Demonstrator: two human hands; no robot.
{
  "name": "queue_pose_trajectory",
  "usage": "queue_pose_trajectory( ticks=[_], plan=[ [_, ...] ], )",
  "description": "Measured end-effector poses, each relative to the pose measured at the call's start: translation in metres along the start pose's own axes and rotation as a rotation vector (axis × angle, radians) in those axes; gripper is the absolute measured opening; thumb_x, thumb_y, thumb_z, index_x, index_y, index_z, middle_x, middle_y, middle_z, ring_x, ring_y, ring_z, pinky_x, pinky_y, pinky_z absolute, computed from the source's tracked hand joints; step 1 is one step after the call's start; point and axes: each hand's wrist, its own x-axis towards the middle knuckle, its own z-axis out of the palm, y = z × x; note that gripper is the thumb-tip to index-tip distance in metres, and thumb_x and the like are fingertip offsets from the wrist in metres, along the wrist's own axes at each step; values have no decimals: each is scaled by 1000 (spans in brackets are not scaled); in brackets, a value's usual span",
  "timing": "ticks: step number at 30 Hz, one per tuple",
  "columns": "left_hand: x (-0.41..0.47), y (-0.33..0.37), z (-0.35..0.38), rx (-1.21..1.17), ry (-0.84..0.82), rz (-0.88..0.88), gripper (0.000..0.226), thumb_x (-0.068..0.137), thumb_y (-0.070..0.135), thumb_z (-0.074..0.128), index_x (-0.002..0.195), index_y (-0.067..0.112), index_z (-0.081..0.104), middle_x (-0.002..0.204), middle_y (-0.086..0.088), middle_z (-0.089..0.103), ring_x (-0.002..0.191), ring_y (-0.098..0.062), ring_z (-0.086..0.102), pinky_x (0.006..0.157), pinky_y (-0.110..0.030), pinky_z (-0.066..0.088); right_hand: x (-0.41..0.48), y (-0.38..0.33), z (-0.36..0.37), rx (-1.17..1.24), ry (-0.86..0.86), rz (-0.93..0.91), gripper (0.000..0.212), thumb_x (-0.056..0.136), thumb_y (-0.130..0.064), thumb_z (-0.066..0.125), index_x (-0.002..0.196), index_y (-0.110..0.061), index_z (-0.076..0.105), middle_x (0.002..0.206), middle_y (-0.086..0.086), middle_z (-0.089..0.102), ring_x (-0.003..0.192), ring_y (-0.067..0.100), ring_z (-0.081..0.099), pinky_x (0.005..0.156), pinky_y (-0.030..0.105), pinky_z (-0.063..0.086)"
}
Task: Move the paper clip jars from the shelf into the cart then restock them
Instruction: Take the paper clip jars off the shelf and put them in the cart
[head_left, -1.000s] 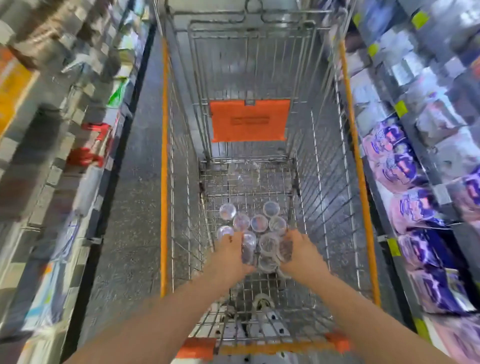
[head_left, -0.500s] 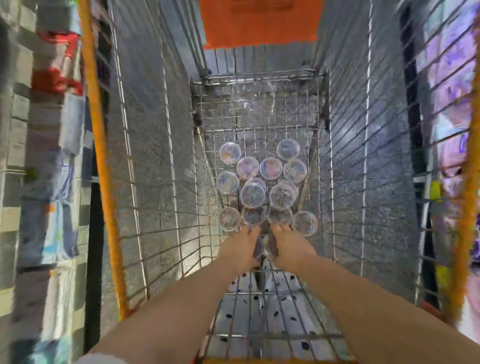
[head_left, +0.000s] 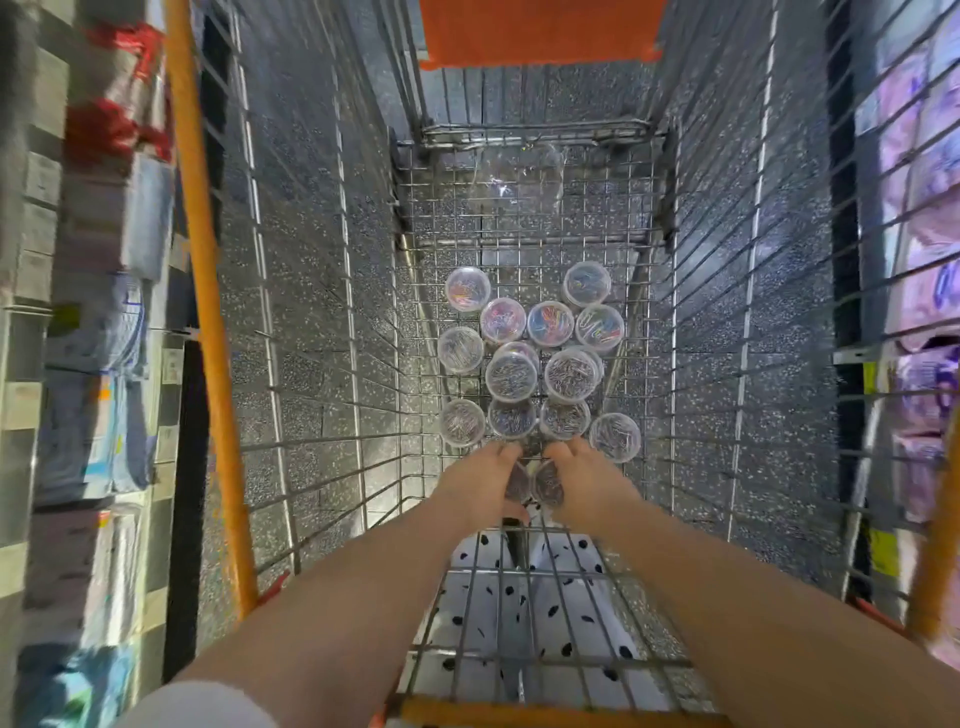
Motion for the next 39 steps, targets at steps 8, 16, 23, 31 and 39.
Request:
queue_pose_trajectory(
  ticks=[8, 16, 23, 31, 39],
  plan=[
    [-55, 26, -63, 4, 180, -24, 25, 91, 27, 53, 115, 21, 54, 98, -3, 65, 86, -20, 63, 73, -30, 52, -53, -29, -76, 67, 70, 10, 36, 86, -15, 59, 121, -14, 50, 114, 5, 60, 92, 18, 56, 78, 28, 48],
    [-153, 77, -176, 63, 568, 82, 22, 93, 24, 42, 107, 18, 57, 97, -7, 65, 84, -24, 59, 66, -29, 41, -150, -81, -174, -12, 393, -123, 20, 87, -17, 52, 105, -23, 57, 104, 5, 64, 91, 23, 59, 69, 26, 47],
    [-278, 121, -242, 93, 851, 212, 23, 92, 31, 50, 112, 22, 58, 101, 3, 67, 92, -15, 60, 74, -23, 42, -266, -123, -244, -78, 663, -450, 28, 87, -20, 56, 116, -21, 61, 93, -9, 60, 86, 10, 55, 81, 26, 44],
    [-408, 164, -246, -2, 1216, 204, 16, 90, 29, 56, 103, 24, 64, 85, 10, 66, 75, -6, 59, 71, -24, 47, -373, -169, -288, -235, 723, -804, 17, 90, -26, 55, 105, -30, 59, 83, -13, 60, 77, 7, 57, 68, 20, 43],
    [-562, 162, -209, 23, 1541, -32, 11, 88, 26, 59, 95, 26, 67, 82, 13, 64, 72, 0, 57, 64, -8, 41, -455, -263, -287, -294, 748, -1230, 12, 90, -28, 58, 102, -29, 60, 74, -13, 57, 65, 0, 52, 60, 13, 40]
  ],
)
